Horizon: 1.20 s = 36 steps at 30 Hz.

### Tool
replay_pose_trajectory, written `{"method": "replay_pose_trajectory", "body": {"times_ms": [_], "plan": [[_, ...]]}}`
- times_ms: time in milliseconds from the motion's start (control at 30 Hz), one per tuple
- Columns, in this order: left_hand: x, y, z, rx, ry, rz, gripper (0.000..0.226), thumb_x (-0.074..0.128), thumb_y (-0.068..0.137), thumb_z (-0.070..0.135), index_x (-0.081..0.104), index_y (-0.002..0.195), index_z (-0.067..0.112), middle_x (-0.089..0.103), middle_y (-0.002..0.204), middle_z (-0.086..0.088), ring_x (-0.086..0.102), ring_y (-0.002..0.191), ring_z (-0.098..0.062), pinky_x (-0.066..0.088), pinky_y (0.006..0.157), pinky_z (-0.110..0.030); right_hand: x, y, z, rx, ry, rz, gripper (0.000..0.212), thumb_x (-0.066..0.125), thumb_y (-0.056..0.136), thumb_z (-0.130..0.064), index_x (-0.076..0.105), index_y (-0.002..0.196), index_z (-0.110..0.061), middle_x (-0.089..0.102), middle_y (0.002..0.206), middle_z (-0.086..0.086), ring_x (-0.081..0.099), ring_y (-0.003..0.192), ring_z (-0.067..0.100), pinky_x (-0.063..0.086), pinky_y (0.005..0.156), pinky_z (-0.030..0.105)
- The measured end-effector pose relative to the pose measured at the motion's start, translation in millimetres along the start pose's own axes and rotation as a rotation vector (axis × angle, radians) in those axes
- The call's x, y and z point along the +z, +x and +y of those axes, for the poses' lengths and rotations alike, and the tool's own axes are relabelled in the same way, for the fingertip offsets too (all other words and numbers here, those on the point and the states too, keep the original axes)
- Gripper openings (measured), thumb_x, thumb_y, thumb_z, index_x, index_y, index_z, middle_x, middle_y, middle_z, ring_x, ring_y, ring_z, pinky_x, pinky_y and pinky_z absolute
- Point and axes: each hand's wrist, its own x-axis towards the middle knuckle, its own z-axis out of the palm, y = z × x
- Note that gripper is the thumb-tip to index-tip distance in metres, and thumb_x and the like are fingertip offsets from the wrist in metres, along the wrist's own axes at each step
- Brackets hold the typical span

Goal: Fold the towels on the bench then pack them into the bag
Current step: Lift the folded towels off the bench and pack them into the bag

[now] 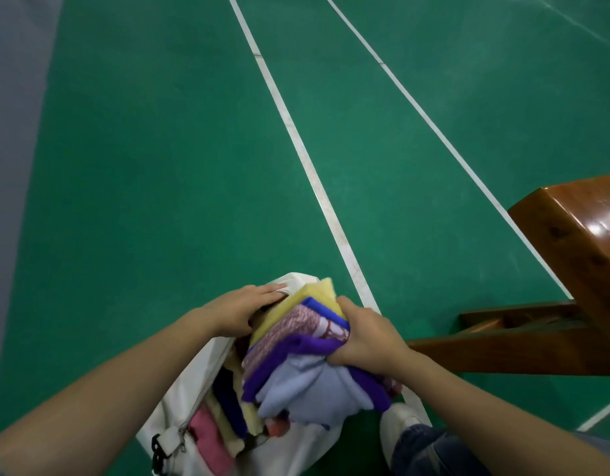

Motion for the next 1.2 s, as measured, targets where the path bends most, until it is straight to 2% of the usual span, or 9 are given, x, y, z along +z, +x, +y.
{"method": "replay_pose_trajectory", "body": {"times_ms": [167,300,433,533,633,767,933,1067,1200], "plan": [[0,5,0,0.061,-0.089,0.055,0.079,0.056,0.073,0.01,0.031,0.146,0.03,0.028,0.153,0.01,0.038,0.129,-0.02,0.037,0.103,-0.034,-7,11,4,0.131,-0.031,0.153,0.045,0.071,0.064,-0.037,0.038,0.09,-0.02,0.057,0.076,-0.003,0.054,0.066,0.019,0.041,0.056,0.029],[-5,6,8,0.038,-0.055,0.024,0.085,0.049,0.073,0.002,0.024,0.148,0.031,0.019,0.155,0.01,0.035,0.127,-0.021,0.037,0.102,-0.039,-4,13,6,0.164,-0.125,0.269,0.045,0.068,0.065,-0.039,0.033,0.085,-0.021,0.047,0.072,-0.006,0.05,0.065,0.02,0.034,0.051,0.028],[-9,6,19,0.003,0.015,0.0,0.09,0.044,0.072,-0.007,0.018,0.148,0.033,0.016,0.155,0.013,0.037,0.122,-0.02,0.041,0.095,-0.036,1,12,13,0.211,-0.161,0.321,0.043,0.065,0.067,-0.033,0.029,0.087,-0.022,0.044,0.078,-0.005,0.048,0.072,0.022,0.031,0.056,0.029],[-11,10,25,-0.016,0.029,0.037,0.087,0.045,0.074,-0.006,0.019,0.148,0.032,0.017,0.156,0.014,0.034,0.13,-0.018,0.041,0.097,-0.035,3,14,15,0.265,-0.194,0.323,0.041,0.063,0.07,-0.029,0.03,0.093,-0.02,0.049,0.09,0.0,0.045,0.077,0.022,0.032,0.062,0.03],[-14,21,23,-0.03,0.0,0.06,0.087,0.047,0.071,-0.006,0.026,0.148,0.029,0.02,0.155,0.013,0.031,0.137,-0.017,0.039,0.102,-0.034,10,18,8,0.297,-0.269,0.297,0.042,0.061,0.073,-0.027,0.036,0.105,-0.016,0.052,0.103,0.004,0.049,0.087,0.025,0.032,0.066,0.031],[-8,29,13,0.004,-0.156,0.106,0.084,0.043,0.062,0.004,0.039,0.143,0.027,0.032,0.151,0.008,0.037,0.136,-0.016,0.038,0.105,-0.035,42,22,-12,0.23,-0.227,0.201,0.053,0.061,0.075,-0.032,0.036,0.119,-0.017,0.051,0.108,0.004,0.053,0.099,0.025,0.042,0.077,0.033],[-5,23,10,0.002,-0.228,0.122,0.075,0.056,0.074,0.003,0.039,0.142,0.026,0.035,0.15,0.01,0.038,0.134,-0.013,0.036,0.108,-0.035,69,35,-21,0.208,-0.219,0.143,0.073,0.06,0.08,-0.036,0.023,0.139,-0.016,0.049,0.116,0.007,0.049,0.103,0.026,0.037,0.076,0.033],[-12,24,13,0.0,-0.149,0.072,0.087,0.043,0.066,-0.012,0.035,0.144,0.025,0.026,0.153,0.011,0.03,0.139,-0.013,0.031,0.11,-0.033,85,36,-18,0.255,-0.232,0.108,0.071,0.059,0.082,-0.034,0.022,0.14,-0.016,0.048,0.121,0.008,0.048,0.107,0.025,0.039,0.081,0.034],[-16,26,16,-0.003,-0.121,0.058,0.088,0.042,0.069,-0.015,0.03,0.146,0.024,0.022,0.155,0.012,0.026,0.14,-0.011,0.029,0.109,-0.026,91,39,-19,0.211,-0.282,0.008,0.065,0.059,0.082,-0.025,0.025,0.138,-0.019,0.044,0.124,0.009,0.045,0.11,0.028,0.032,0.075,0.035]]}}
